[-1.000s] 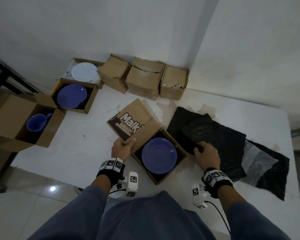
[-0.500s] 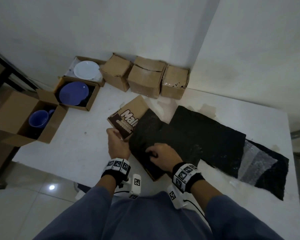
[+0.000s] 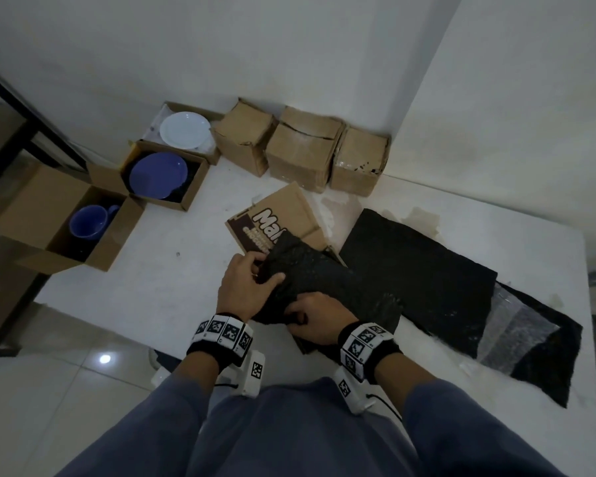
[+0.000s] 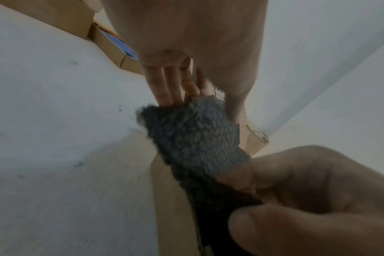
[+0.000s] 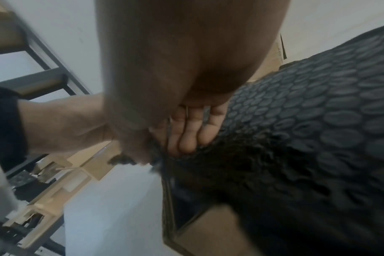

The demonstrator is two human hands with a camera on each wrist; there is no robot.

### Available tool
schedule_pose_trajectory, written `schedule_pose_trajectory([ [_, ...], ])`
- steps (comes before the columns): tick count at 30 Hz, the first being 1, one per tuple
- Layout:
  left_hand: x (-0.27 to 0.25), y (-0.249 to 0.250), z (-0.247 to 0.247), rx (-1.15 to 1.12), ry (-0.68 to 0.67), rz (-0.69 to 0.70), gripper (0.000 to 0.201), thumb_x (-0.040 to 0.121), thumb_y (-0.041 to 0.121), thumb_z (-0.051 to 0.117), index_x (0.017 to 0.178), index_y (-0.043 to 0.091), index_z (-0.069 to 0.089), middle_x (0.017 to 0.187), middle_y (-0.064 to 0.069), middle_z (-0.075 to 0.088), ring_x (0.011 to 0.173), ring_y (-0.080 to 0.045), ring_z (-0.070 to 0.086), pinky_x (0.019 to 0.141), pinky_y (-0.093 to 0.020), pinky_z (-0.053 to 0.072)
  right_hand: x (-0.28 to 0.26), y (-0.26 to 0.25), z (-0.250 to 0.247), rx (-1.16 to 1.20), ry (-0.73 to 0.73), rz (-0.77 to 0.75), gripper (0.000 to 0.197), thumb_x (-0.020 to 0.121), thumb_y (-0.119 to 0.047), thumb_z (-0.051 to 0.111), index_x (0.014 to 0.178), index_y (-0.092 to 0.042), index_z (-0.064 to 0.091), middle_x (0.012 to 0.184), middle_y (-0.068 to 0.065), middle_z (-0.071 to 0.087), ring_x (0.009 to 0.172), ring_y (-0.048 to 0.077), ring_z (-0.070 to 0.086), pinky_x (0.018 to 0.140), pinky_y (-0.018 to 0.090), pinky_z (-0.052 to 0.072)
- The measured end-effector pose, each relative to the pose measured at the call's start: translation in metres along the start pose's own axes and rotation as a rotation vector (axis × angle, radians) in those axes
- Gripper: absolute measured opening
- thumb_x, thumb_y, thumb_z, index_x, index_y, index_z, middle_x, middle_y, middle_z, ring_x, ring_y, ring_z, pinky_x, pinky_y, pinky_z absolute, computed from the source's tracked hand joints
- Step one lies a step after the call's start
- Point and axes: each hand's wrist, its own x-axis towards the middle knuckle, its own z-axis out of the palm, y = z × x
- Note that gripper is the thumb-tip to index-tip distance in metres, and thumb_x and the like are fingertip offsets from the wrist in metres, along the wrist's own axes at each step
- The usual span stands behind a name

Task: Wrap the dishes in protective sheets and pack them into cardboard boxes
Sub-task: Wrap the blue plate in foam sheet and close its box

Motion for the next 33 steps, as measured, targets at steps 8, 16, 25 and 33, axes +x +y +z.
schedule_pose_trajectory([
  [8,-0.001,-0.002,-0.007,0.004,0.034,0.196,0.041,0.077,0.001,0.075,0.105,0.025,0.059,0.087,0.006,0.053,0.076,-0.011,0.054,0.071,-0.028,0.050,-0.022,0.048,-0.001,0.034,0.620,0.387,0.060,0.075,-0.034,0.072,0.129,-0.016,0.052,0.130,0.012,0.047,0.117,0.032,0.050,0.100,0.044,0.042],
  [16,-0.010,-0.010,-0.010,0.069,-0.057,0.116,0.048,0.080,0.003,0.067,0.104,0.034,0.039,0.102,0.007,0.047,0.081,-0.014,0.054,0.063,-0.033,0.046,-0.036,0.062,-0.032,-0.078,0.444,0.624,0.021,0.083,-0.030,0.061,0.103,-0.025,0.055,0.095,-0.003,0.059,0.096,0.024,0.060,0.087,0.040,0.034],
  [25,-0.021,-0.032,-0.023,0.049,-0.414,-0.235,0.066,0.077,0.015,0.076,0.134,0.021,0.042,0.120,-0.009,0.060,0.108,-0.028,0.059,0.086,-0.035,0.051,-0.006,0.051,-0.060,-0.251,0.827,0.365,0.043,0.084,-0.019,0.067,0.125,-0.019,0.057,0.113,0.005,0.060,0.113,0.028,0.053,0.114,0.053,0.026],
  [33,-0.032,-0.036,-0.020,0.171,-0.347,-0.290,0.062,0.079,0.043,0.077,0.125,0.023,0.041,0.114,-0.002,0.051,0.100,-0.023,0.058,0.076,-0.034,0.049,-0.037,0.060,-0.026,-0.129,0.801,0.495,0.054,0.078,-0.040,0.074,0.124,-0.022,0.053,0.132,0.009,0.041,0.126,0.030,0.042,0.114,0.048,0.024],
])
